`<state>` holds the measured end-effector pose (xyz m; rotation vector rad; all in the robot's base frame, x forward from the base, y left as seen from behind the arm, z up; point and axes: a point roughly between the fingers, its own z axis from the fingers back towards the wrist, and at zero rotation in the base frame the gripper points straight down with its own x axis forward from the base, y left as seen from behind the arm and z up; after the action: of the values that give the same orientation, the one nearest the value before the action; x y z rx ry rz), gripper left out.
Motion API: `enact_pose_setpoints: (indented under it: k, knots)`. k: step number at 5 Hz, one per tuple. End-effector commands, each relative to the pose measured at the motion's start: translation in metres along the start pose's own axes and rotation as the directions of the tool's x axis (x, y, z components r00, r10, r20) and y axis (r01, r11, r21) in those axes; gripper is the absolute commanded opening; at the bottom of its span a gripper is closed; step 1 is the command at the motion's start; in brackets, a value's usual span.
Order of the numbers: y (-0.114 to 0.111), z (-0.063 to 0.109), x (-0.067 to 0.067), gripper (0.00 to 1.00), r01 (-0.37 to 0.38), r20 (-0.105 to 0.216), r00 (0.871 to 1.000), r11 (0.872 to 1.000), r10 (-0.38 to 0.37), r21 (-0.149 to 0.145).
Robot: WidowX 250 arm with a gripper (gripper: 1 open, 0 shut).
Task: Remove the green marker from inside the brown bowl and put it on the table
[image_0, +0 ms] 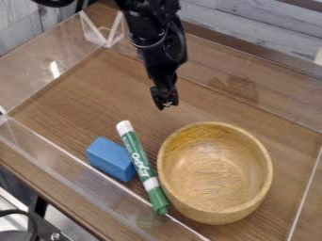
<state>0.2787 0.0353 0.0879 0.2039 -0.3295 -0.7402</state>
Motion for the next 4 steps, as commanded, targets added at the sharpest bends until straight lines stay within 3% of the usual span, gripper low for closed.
enact_pose_setpoints:
  k: [1, 4]
  knots:
    - [0.009, 0.014, 0.004, 1.00, -0.049, 0.054, 0.997, 0.998, 0.047, 0.046]
    - [-0.007, 0.009, -0.009, 1.00, -0.147, 0.078, 0.986, 0.989, 0.146, 0.000]
